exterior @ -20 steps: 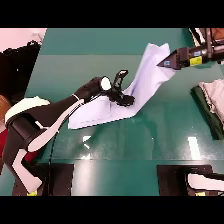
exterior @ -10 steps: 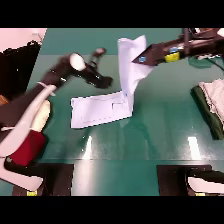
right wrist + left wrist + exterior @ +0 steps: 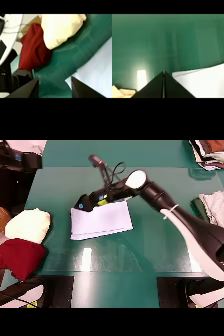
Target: Fold the shirts.
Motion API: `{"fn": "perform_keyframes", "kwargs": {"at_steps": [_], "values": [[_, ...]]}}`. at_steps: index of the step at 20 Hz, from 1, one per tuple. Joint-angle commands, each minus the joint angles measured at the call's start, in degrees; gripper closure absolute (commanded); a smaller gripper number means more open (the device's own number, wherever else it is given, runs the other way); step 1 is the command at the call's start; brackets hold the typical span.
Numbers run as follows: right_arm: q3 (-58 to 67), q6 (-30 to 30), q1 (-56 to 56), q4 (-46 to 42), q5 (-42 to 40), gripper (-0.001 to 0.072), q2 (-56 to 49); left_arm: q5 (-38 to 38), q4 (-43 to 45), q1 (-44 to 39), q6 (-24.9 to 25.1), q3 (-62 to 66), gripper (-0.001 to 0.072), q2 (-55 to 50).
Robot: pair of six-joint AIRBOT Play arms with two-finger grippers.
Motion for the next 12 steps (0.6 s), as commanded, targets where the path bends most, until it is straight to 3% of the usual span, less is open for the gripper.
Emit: {"fn": "perform_keyframes", "kwargs": {"at_steps": [1,8,9,10,12], "values": [[-0.4,-0.9,0.8,-3.1,4.9,0.0305,-2.0,-2.3,1.4,2.1,0.1,0.0,0.0687,2.7],[-22.7,7.4,-19.3,-18.3,7.6,0.0286,13.0,-3.1,-2.4,2.1,-0.1,0.0,0.0687,2.6],[-25.4,7.4,-22.5,-16.8,7.6,0.0143,13.7,-2.3,-3.8,2.1,-0.1,0.0,0.0687,2.7],[-27.4,7.3,-25.2,-15.1,7.8,0.0078,13.7,-1.2,-5.2,2.1,-0.1,0.0,0.0686,2.6],[-30.3,7.3,-29.6,-12.8,7.8,0.0078,12.7,0.3,-6.1,2.1,-0.1,0.0,0.0687,2.6]]}}
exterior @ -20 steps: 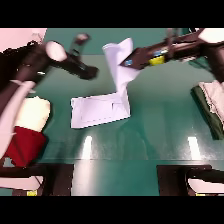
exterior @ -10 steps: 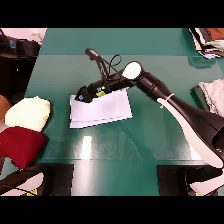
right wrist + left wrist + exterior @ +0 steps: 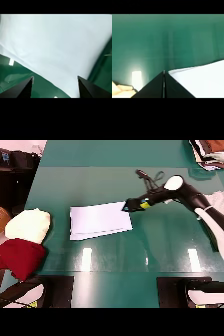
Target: Fold the shirts.
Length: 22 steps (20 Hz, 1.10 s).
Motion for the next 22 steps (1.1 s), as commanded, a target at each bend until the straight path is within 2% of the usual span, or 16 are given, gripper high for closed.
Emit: {"fn": "perform_keyframes", "kwargs": {"at_steps": [1,6,11,13,14,15,16,19,22], "values": [[-6.3,1.0,-8.0,2.2,0.7,0.0078,-0.3,2.5,-2.5,0.1,-0.1,-0.1,0.0686,0.0],[-2.7,-1.6,-5.6,9.2,2.2,0.008,-9.8,3.9,-2.5,0.1,-0.1,-2.0,0.0687,0.0],[7.3,-1.6,2.1,9.7,3.1,0.0099,-18.8,4.0,-2.6,0.1,-0.1,-3.9,0.0686,-0.1],[9.7,-1.6,4.4,9.7,3.1,0.0243,-20.9,4.0,-3.1,0.1,-0.1,-4.0,0.0686,0.0],[10.5,-1.6,5.2,9.6,3.0,0.0394,-21.5,4.0,-4.0,0.1,-0.1,-4.0,0.0686,-0.1],[11.0,-2.5,5.4,9.3,3.0,0.0625,-21.5,4.0,-5.1,0.1,-0.1,-4.0,0.0687,-0.1],[11.1,-2.9,5.4,9.2,2.8,0.0696,-21.1,4.1,-6.5,0.1,-0.1,-4.0,0.0687,0.0],[10.4,-2.8,2.6,9.0,0.0,0.0697,-17.3,5.3,-7.7,-1.6,-0.2,-4.0,0.0688,0.0],[8.4,-2.8,-6.5,8.9,-1.9,0.0697,-10.1,7.0,-7.7,-6.3,-0.3,-4.0,0.0687,-0.1]]}}
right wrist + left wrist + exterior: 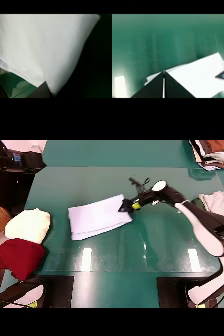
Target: Fold the shirts.
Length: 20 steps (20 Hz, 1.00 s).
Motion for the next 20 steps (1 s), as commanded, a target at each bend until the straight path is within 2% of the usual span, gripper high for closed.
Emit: {"fn": "perform_keyframes", "kwargs": {"at_steps": [1,6,11,16,20], "values": [[-1.6,-0.2,-9.7,-0.3,-2.1,0.0697,7.1,2.1,-1.0,-4.8,-0.2,0.0,0.0687,0.0],[-2.6,-0.2,-32.7,-5.7,-3.3,0.0697,17.6,6.6,-1.5,-11.9,-0.3,0.0,0.0687,0.0],[-2.5,-0.2,-50.9,-5.8,-5.9,0.0697,20.2,12.0,-1.5,-15.7,-0.3,0.0,0.0687,0.0],[-2.4,-0.3,-59.0,-4.7,-10.0,0.0697,20.2,12.2,-1.9,-15.7,-0.4,0.0,0.0687,0.0],[4.4,-1.3,-59.8,-3.5,-8.1,0.0697,19.9,12.2,-1.9,-15.7,-0.3,0.0,0.0686,0.0]]}}
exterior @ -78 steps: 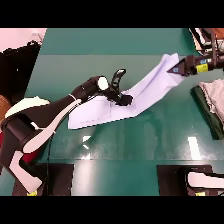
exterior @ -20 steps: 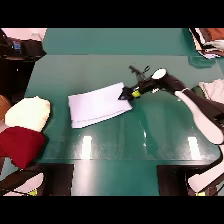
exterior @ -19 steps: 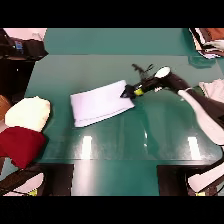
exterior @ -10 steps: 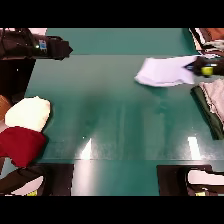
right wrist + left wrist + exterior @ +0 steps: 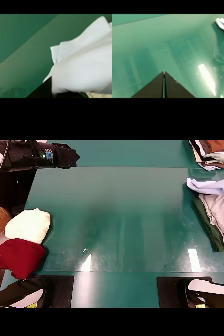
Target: Fold the shirts.
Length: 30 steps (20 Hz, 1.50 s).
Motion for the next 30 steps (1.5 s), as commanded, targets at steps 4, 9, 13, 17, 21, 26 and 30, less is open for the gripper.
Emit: {"fn": "perform_keyframes", "kwargs": {"at_steps": [4,9,13,17,21,26,30], "values": [[12.6,-0.6,-1.7,0.1,7.1,0.0697,0.1,0.3,0.0,-0.1,0.1,0.0,0.0686,0.0],[18.0,3.0,-2.2,-7.8,16.8,0.0697,0.7,0.2,0.0,-0.1,0.1,0.0,0.0687,0.0],[17.9,6.0,-5.2,-16.0,22.8,0.0697,3.0,-1.0,0.0,-0.1,0.2,0.0,0.0687,0.0],[17.8,9.1,-8.7,-27.5,30.2,0.0696,4.9,-1.4,0.0,-0.1,0.6,0.0,0.0687,0.0],[8.2,10.4,-12.7,-27.4,31.1,0.0591,9.0,-1.4,0.2,-0.1,0.6,0.0,0.0687,0.0],[-6.1,10.8,-20.1,-27.3,31.0,0.0067,15.6,-1.4,0.2,-0.1,0.6,0.0,0.0687,0.0],[-9.6,11.9,-21.7,-22.6,28.3,0.006,19.1,-1.4,0.2,-0.1,0.6,0.0,0.0686,0.0]]}}
